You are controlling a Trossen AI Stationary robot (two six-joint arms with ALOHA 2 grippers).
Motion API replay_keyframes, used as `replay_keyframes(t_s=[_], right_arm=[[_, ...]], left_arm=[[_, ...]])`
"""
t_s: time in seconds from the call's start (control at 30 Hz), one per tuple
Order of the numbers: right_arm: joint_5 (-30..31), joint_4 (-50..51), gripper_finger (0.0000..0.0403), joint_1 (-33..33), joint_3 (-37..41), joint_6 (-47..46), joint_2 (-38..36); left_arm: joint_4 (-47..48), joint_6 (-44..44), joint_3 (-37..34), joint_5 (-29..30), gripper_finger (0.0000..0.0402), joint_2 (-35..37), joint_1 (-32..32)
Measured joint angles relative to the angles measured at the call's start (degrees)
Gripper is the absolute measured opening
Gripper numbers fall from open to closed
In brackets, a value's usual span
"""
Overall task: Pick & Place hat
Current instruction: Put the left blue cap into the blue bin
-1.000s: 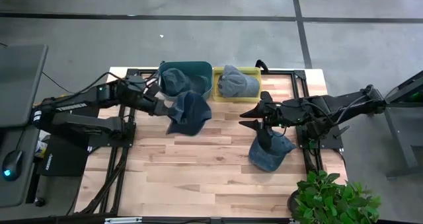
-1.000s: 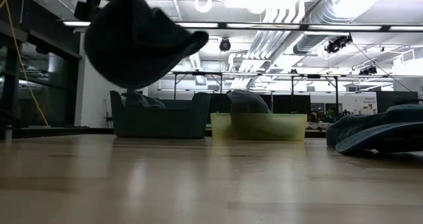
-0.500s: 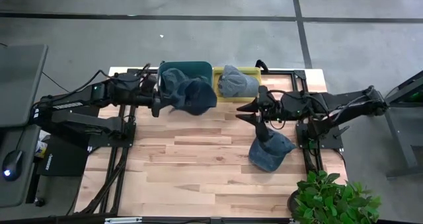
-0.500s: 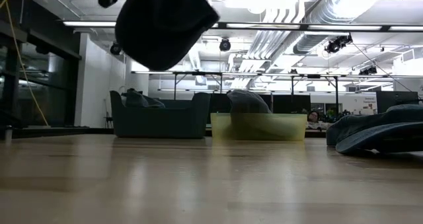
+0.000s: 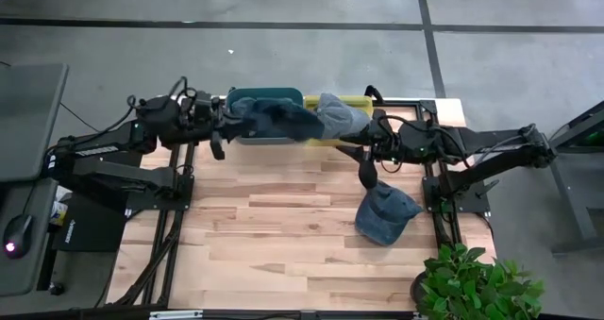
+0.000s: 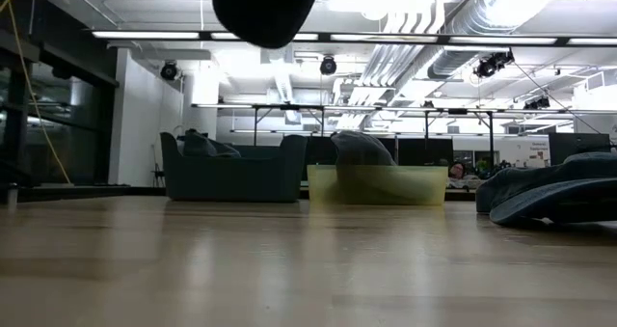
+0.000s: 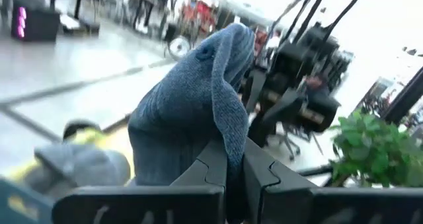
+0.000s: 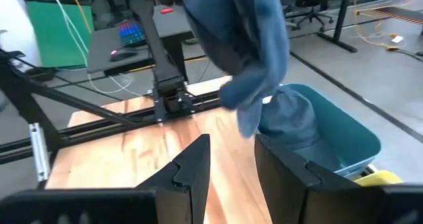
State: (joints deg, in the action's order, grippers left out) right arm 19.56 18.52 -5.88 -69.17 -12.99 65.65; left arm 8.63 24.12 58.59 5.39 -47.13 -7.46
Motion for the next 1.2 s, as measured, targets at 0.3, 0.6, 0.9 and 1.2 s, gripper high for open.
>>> replay_keyframes(t_s=[0.3, 0.6, 0.9, 1.2], right_arm=[[0.00, -1.24, 0.0124, 1.80, 0.00, 8.29, 0.28], [0.66, -10.30, 0.0210, 4.55, 0.00, 23.66, 2.29], [0.89, -18.98, 0.0238, 6.46, 0.00, 32.12, 6.71], [-1.45, -25.71, 0.0239, 7.84, 0.00, 32.01, 10.44]], left_arm=[[-15.41, -5.45, 0.00, -1.58, 0.0003, -1.51, -0.02], [-30.12, -5.99, 0.00, -6.15, 0.0003, -5.48, 0.00], [-38.70, -4.75, 0.13, -8.01, 0.0003, -8.98, -0.01], [-37.86, -4.35, 3.69, -11.74, 0.0003, -12.22, -0.02]])
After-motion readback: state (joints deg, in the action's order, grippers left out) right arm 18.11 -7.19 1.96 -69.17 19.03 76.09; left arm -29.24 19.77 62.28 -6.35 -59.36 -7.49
